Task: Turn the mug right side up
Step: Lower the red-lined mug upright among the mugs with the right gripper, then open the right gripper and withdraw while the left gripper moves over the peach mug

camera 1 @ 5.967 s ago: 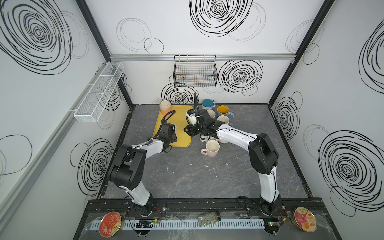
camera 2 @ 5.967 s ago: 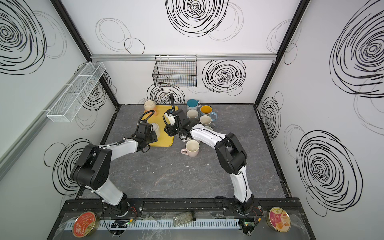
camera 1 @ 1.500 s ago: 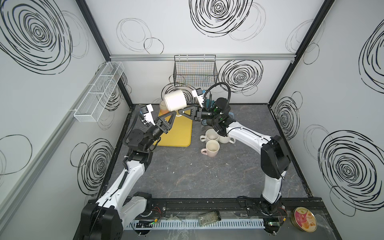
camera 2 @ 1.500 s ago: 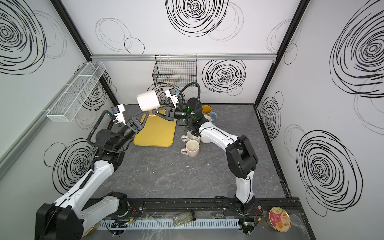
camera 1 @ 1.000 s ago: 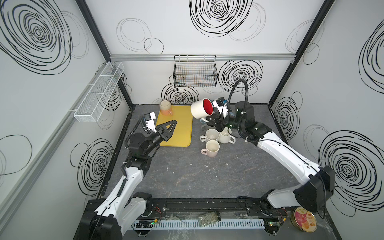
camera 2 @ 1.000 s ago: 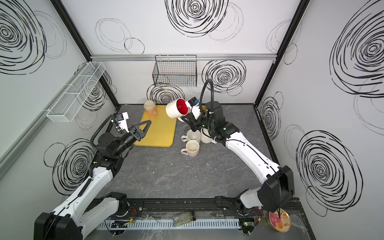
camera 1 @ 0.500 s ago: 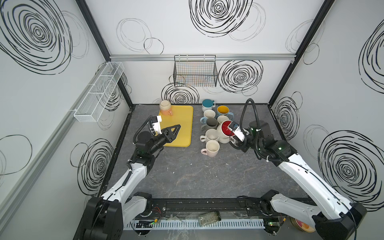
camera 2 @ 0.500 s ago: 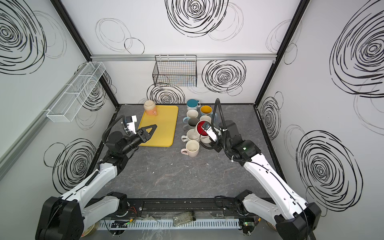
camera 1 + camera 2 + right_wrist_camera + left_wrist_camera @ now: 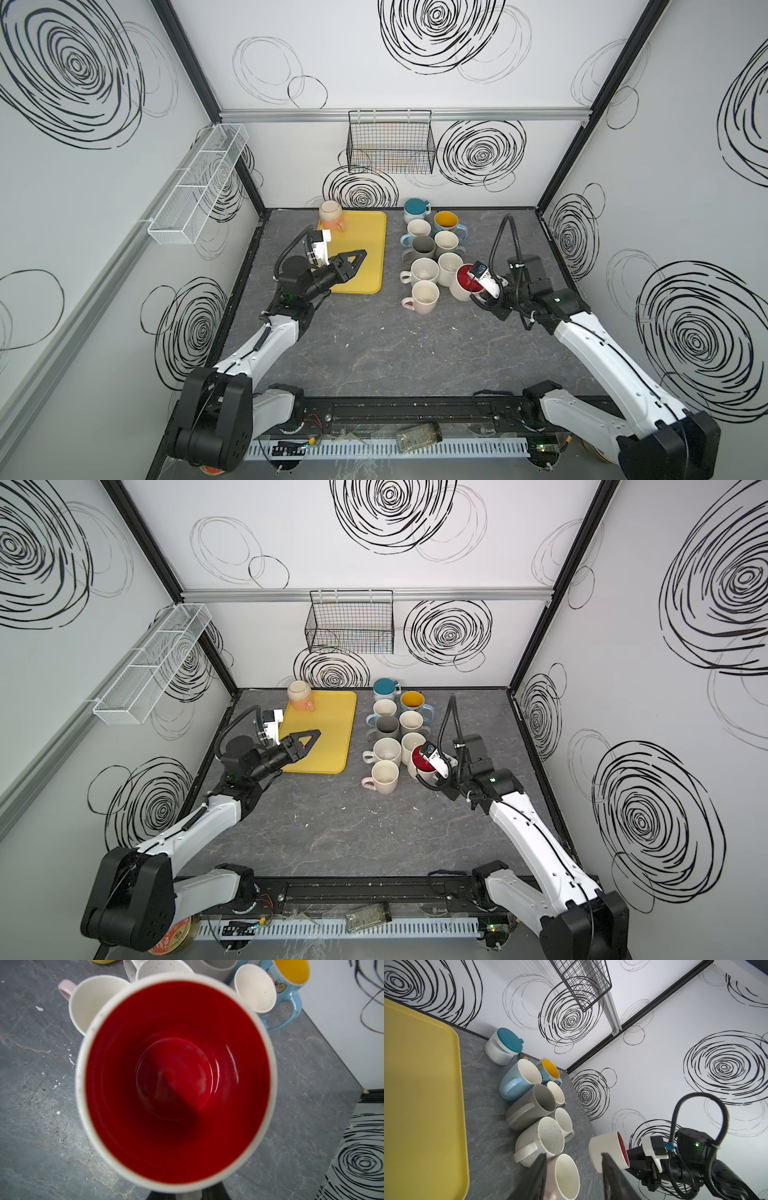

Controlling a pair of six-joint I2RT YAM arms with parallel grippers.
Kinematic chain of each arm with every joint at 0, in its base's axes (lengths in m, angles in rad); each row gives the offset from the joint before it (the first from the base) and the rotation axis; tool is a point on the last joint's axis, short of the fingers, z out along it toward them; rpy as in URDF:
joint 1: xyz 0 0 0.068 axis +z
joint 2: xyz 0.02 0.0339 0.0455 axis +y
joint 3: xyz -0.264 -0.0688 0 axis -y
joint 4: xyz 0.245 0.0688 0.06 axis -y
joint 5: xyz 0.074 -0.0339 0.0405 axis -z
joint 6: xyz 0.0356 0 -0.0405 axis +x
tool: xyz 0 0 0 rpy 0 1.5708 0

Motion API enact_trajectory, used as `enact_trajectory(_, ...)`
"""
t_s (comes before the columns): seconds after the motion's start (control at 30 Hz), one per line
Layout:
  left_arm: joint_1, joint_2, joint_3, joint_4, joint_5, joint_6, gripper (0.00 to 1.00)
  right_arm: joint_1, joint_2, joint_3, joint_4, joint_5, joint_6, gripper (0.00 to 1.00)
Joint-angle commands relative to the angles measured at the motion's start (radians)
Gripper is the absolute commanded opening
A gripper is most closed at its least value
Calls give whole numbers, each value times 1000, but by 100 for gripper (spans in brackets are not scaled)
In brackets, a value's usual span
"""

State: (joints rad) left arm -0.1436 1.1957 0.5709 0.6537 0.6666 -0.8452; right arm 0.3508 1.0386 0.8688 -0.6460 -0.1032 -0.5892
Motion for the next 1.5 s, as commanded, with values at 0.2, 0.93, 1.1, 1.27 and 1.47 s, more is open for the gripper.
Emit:
enact_trajectory(0.2, 45, -24, -25, 70, 45, 11, 47, -4, 82, -49, 177, -25, -14, 0)
enact_trajectory(0.93, 98, -10, -9, -5, 41, 60, 47, 65, 396, -40, 308, 22, 19, 11)
enact_trajectory(1.1, 104, -37, -18, -26, 27, 72, 46, 85, 452, -6, 324, 69, 14, 16)
enact_trajectory(1.27, 116, -55, -22, -59, 27, 89, 47, 87, 460, 4, 320, 125, 18, 37)
enact_trajectory(1.47, 136, -71, -13, -98, 27, 110, 47, 87, 390, -9, 324, 197, 30, 53)
